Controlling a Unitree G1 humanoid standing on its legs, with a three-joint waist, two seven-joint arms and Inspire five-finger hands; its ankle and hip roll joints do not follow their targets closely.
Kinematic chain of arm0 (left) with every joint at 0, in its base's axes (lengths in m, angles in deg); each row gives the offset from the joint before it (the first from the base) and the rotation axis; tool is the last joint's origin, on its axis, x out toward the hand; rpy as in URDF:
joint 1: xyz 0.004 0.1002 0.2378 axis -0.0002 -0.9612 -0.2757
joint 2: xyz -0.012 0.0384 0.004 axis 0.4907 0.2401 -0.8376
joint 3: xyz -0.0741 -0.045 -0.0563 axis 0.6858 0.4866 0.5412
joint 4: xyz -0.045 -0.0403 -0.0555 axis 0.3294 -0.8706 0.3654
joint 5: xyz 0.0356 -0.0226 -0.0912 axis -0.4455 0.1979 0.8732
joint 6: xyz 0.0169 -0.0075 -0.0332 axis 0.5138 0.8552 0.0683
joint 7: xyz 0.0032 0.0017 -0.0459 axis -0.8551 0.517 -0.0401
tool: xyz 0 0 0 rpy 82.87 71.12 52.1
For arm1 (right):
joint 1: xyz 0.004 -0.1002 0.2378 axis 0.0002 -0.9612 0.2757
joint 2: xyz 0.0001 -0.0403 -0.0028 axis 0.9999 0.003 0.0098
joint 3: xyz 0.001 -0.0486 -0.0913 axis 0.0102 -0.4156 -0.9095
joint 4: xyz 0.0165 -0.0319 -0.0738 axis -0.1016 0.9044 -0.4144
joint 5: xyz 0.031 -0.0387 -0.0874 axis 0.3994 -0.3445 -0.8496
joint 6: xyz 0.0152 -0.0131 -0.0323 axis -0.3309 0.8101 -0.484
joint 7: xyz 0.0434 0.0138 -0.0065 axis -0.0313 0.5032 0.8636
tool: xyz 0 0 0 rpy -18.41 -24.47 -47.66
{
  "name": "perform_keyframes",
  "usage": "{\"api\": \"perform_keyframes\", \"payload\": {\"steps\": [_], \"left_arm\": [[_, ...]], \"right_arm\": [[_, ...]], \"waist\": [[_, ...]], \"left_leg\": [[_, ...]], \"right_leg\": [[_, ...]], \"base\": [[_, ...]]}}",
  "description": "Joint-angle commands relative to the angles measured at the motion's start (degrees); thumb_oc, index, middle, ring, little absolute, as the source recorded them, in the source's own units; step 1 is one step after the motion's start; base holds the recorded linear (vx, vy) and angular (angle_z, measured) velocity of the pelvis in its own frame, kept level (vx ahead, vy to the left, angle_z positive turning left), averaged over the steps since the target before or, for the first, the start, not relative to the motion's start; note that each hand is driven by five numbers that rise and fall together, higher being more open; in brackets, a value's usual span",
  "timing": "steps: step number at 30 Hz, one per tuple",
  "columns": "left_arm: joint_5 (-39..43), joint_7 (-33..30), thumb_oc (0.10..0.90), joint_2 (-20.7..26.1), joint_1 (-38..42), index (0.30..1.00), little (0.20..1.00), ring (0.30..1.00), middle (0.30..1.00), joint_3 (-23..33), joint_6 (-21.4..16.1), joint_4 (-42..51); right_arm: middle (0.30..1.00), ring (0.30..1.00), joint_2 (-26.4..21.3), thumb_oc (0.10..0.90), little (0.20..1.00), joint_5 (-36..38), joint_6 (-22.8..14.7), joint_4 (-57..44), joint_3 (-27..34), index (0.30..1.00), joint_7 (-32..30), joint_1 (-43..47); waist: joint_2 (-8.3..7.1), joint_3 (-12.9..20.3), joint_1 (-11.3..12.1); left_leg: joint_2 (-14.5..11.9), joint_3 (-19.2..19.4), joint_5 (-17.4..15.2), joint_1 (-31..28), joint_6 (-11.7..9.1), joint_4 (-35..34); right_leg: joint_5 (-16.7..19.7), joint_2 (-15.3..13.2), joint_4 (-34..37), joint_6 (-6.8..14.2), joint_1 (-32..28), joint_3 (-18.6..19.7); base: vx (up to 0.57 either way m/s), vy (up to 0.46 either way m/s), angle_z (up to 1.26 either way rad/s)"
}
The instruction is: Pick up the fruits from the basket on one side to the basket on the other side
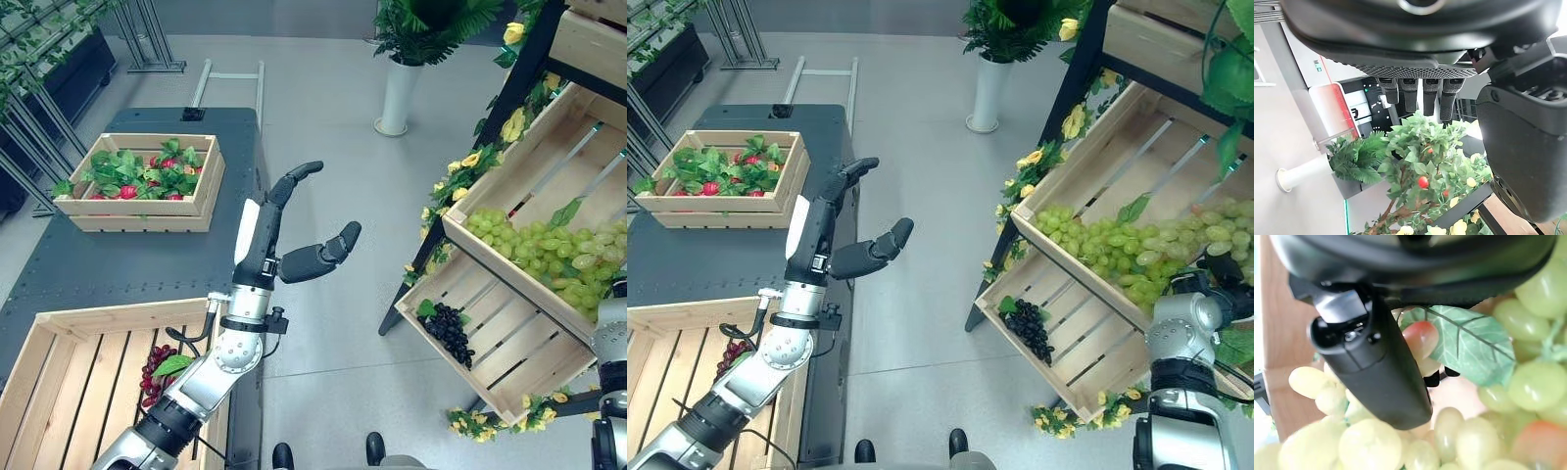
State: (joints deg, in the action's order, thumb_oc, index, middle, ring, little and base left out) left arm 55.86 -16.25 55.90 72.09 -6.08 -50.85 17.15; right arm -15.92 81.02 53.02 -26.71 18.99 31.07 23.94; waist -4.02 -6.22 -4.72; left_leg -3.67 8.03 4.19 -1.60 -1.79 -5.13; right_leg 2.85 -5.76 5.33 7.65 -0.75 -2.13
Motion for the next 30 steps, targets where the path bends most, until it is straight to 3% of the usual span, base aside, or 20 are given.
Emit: {"api": "perform_keyframes", "payload": {"steps": [1, 2, 3, 4, 6, 9, 16, 19, 23, 30], "left_arm": [[0.94, -0.55, 0.8, -0.06, 8.52, 0.9, 0.9, 0.9, 0.9, -1.47, -5.15, 2.5], [0.92, -0.58, 0.8, -0.15, 8.65, 0.9, 0.9, 0.9, 0.9, -1.72, -5.12, 2.57], [0.91, -0.44, 0.8, -0.24, 8.67, 0.9, 0.9, 0.9, 0.9, -1.72, -5.1, 2.75], [1.03, -0.25, 0.8, -0.23, 8.6, 0.9, 0.9, 0.9, 0.9, -1.67, -5.16, 3.0], [1.31, 0.44, 0.8, -0.29, 8.51, 0.9, 0.9, 0.9, 0.9, -1.45, -5.48, 3.03], [1.83, 2.3, 0.8, -0.61, 8.9, 0.9, 0.9, 0.9, 0.9, -1.94, -5.84, 3.71], [1.94, 5.19, 0.8, -1.58, 10.35, 0.9, 0.9, 0.9, 0.9, -5.47, -6.56, 4.3], [1.91, 5.01, 0.8, -1.76, 10.61, 0.9, 0.9, 0.9, 0.9, -6.18, -6.4, 4.41], [0.95, 3.94, 0.8, -1.99, 11.0, 0.9, 0.9, 0.9, 0.9, -7.31, -6.38, 4.78], [0.27, 2.99, 0.8, -1.88, 11.12, 0.9, 0.9, 0.9, 0.9, -7.51, -5.11, 5.51]], "right_arm": [[0.3, 0.3, -7.84, 0.4, 0.3, -2.77, 2.73, 1.13, -4.38, 0.3, 7.84, 9.57], [0.526, 0.526, -8.0, 0.551, 0.526, -4.6, 6.15, 1.14, -5.32, 0.526, 9.15, 9.93], [0.869, 0.869, -8.05, 0.78, 0.869, -5.77, 8.13, 1.31, -6.1, 0.869, 9.96, 9.99], [0.9, 0.9, -8.31, 0.8, 0.9, -7.65, 10.16, 1.79, -6.84, 0.9, 11.8, 9.8], [0.9, 0.9, -8.71, 0.8, 0.9, -10.08, 12.82, 2.0, -7.59, 0.9, 14.08, 9.39], [0.9, 0.9, -9.59, 0.8, 0.9, -20.56, 18.18, 2.11, -10.1, 0.9, 20.4, 8.62], [0.9, 0.9, -14.73, 0.8, 0.9, -42.09, 23.98, -0.19, -18.06, 0.9, 29.76, 9.14], [0.9, 0.9, -16.72, 0.8, 0.9, -47.37, 24.98, -0.15, -19.77, 0.9, 31.84, 9.63], [0.9, 0.9, -20.5, 0.8, 0.9, -60.03, 26.9, 0.18, -22.99, 0.9, 33.74, 10.98], [0.9, 0.9, -26.06, 0.8, 0.9, -66.53, 28.68, -3.17, -25.54, 0.9, 35.64, 13.42]], "waist": [[-0.11, 2.9, 3.32], [-0.17, 2.79, 3.36], [-0.22, 2.66, 3.37], [-0.27, 2.55, 3.36], [-0.42, 2.56, 3.35], [-0.73, 2.71, 2.97], [-1.03, 2.66, 0.76], [-1.07, 2.61, 0.01], [-1.18, 2.48, -1.17], [-1.36, 2.33, -2.93]], "left_leg": [[-0.45, -2.98, -4.04, -0.08, -1.06, 0.13], [-0.47, -3.02, -3.94, 0.02, -1.09, 0.13], [-0.53, -3.01, -3.89, 0.04, -1.09, 0.13], [-0.59, -3.07, -3.88, 0.01, -1.07, 0.13], [-0.61, -3.05, -3.89, -0.09, -1.03, 0.13], [-0.65, -2.53, -3.95, -0.24, -0.95, 0.13], [-0.72, -0.41, -4.79, -1.55, -0.7, 0.13], [-0.83, 0.57, -4.89, -1.87, -0.69, 0.13], [-0.99, 1.9, -5.0, -2.12, -0.82, 0.13], [-1.25, 3.28, -5.03, -2.05, -1.03, 0.13]], "right_leg": [[1.68, 2.71, -0.33, -1.69, 0.98, -4.2], [1.67, 2.77, -0.33, -1.75, 1.03, -4.22], [1.66, 2.8, -0.33, -1.78, 1.09, -4.21], [1.61, 2.89, -0.33, -1.84, 1.08, -4.17], [1.53, 2.95, -0.33, -1.89, 0.98, -4.28], [1.54, 3.0, -0.33, -1.75, 1.01, -3.99], [1.35, 3.74, -0.33, -1.36, 0.69, -1.62], [1.41, 3.92, -0.33, -1.22, 0.7, -0.92], [1.61, 4.19, -0.33, -0.82, 0.9, 0.29], [1.83, 4.56, -0.33, -0.53, 1.38, 1.67]], "base": [[-0.02, -0.037, 0.06], [-0.02, -0.024, 0.03], [0.0, 0.0, 0.0], [0.0, 0.0, 0.0], [0.0, 0.0, 0.0], [0.0, 0.0, 0.0], [-0.02, 0.034, -0.04], [-0.03, 0.027, -0.09], [-0.04, 0.019, -0.11], [-0.03, 0.016, -0.09]]}}
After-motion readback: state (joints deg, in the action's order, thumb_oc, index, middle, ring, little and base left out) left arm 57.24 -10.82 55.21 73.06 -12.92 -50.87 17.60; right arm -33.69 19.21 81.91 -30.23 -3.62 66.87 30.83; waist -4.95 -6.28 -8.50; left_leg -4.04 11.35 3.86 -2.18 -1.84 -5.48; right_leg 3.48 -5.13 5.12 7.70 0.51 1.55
